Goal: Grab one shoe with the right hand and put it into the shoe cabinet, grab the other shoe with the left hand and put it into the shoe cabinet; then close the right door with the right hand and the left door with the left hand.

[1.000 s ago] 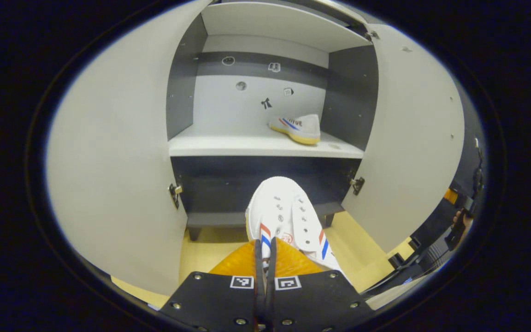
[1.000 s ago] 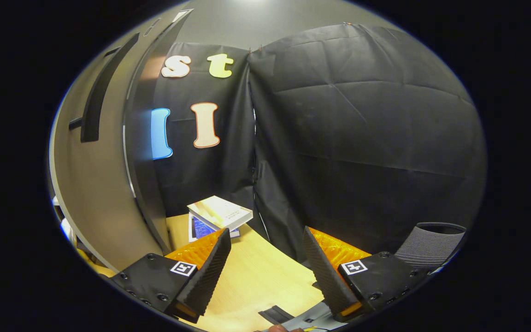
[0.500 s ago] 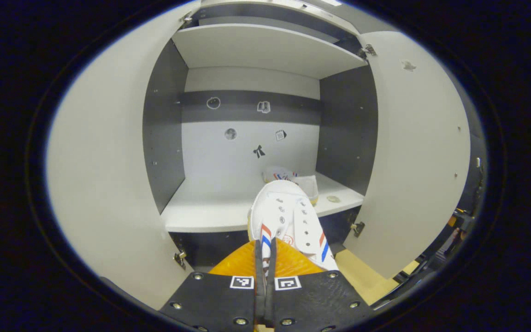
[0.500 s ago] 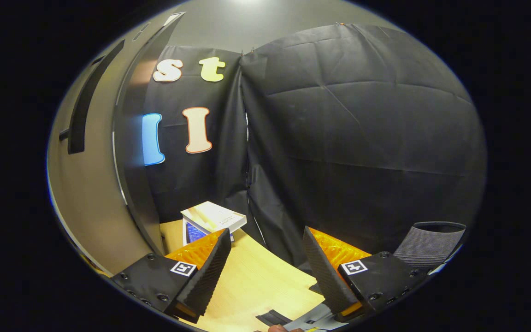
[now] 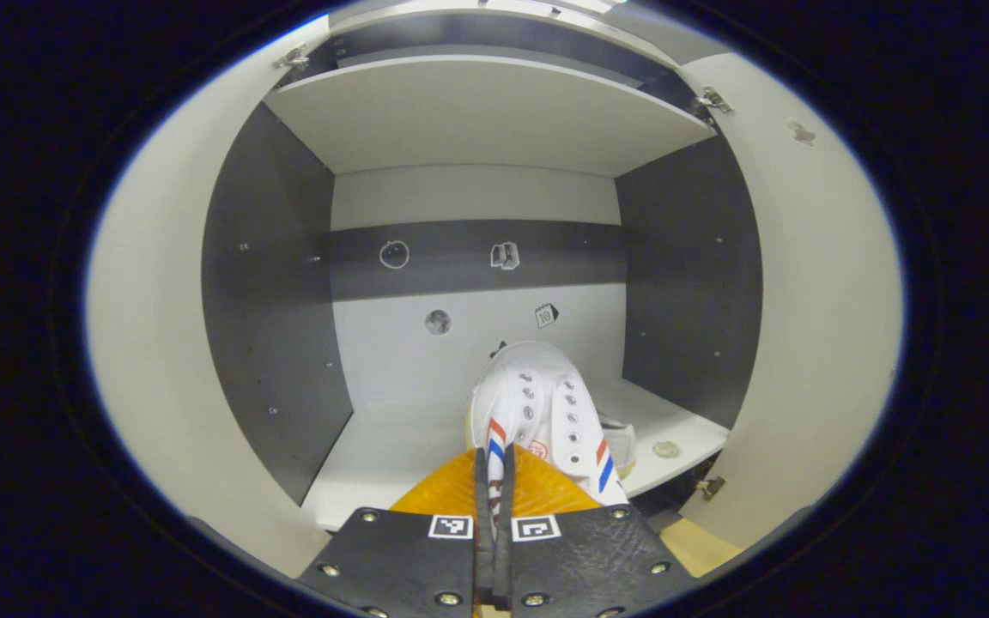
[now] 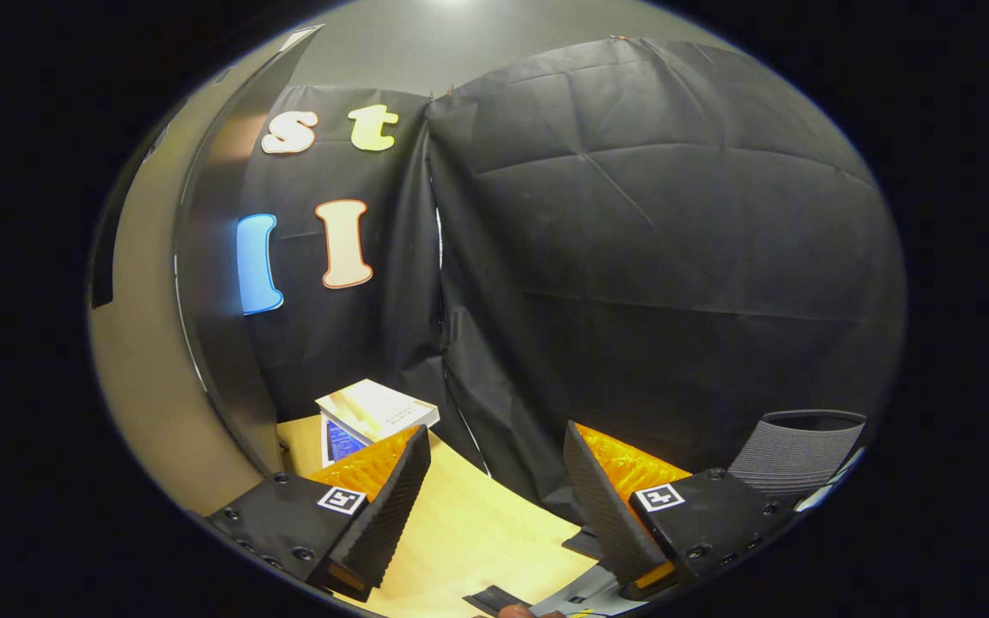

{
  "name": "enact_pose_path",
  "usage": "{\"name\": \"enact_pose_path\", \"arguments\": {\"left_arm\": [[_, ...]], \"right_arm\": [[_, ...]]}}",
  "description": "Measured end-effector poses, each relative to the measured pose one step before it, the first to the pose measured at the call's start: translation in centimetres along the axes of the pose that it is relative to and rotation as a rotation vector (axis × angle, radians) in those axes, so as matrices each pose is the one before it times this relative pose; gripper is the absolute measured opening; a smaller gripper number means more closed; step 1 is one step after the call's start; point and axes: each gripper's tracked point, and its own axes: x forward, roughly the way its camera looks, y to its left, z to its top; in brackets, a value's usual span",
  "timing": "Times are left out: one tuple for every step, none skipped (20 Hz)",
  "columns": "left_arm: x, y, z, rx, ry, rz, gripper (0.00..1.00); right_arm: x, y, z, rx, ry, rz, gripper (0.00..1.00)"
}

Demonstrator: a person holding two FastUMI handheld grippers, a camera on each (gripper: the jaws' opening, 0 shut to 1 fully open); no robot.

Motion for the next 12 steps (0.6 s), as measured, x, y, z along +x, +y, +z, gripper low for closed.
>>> {"name": "enact_pose_path", "arguments": {"left_arm": [[0.045,-0.118,-0.085,0.00765,-0.01501,0.01512,0.01],[0.172,-0.082,-0.195,0.00242,-0.00639,0.01241,0.00],[-0.065,0.022,-0.111,0.00047,0.00241,0.00981,0.01],[-0.159,-0.026,0.027,-0.00163,0.00723,0.00739,0.01],[-0.229,0.057,0.365,-0.00428,0.01174,0.00566,0.01],[0.003,-0.038,0.045,-0.00978,0.01434,0.00345,0.01],[0.512,0.128,-0.595,-0.00909,0.01040,0.00386,0.01],[0.218,0.025,-0.211,-0.00368,0.00813,0.00581,0.01],[0.177,0.151,-0.137,0.00681,0.00547,0.00990,0.01],[-0.031,0.153,-0.072,0.00952,0.00827,0.01387,0.01],[0.073,-0.116,-0.044,0.00864,0.00802,0.01141,0.01],[0.200,-0.216,-0.146,0.00838,0.01058,0.00394,0.01]], "right_arm": [[0.288,-0.189,-0.374,-0.00371,0.01084,-0.00197,0.98],[0.177,-0.249,-0.083,-0.00240,0.00599,-0.00254,0.98],[0.113,-0.172,0.159,0.00004,0.00048,-0.00312,0.98],[-0.006,-0.229,0.059,0.00098,0.00019,-0.00334,0.93],[-0.025,-0.216,-0.129,0.00026,0.00151,-0.00373,0.93],[-0.015,-0.312,-0.078,-0.00073,0.00255,-0.00568,0.93],[0.039,-0.342,-0.207,-0.00023,0.00304,-0.00704,0.93],[0.034,-0.280,-0.174,0.00164,0.00526,-0.00629,0.93],[-0.037,-0.223,-0.230,0.00391,0.00681,-0.00614,0.93],[0.045,-0.242,-0.149,0.00823,0.00730,-0.00595,0.98],[0.040,-0.150,-0.089,0.01175,0.00514,-0.00285,0.98],[-0.024,-0.063,0.059,0.01148,0.00090,-0.00070,0.93]]}}
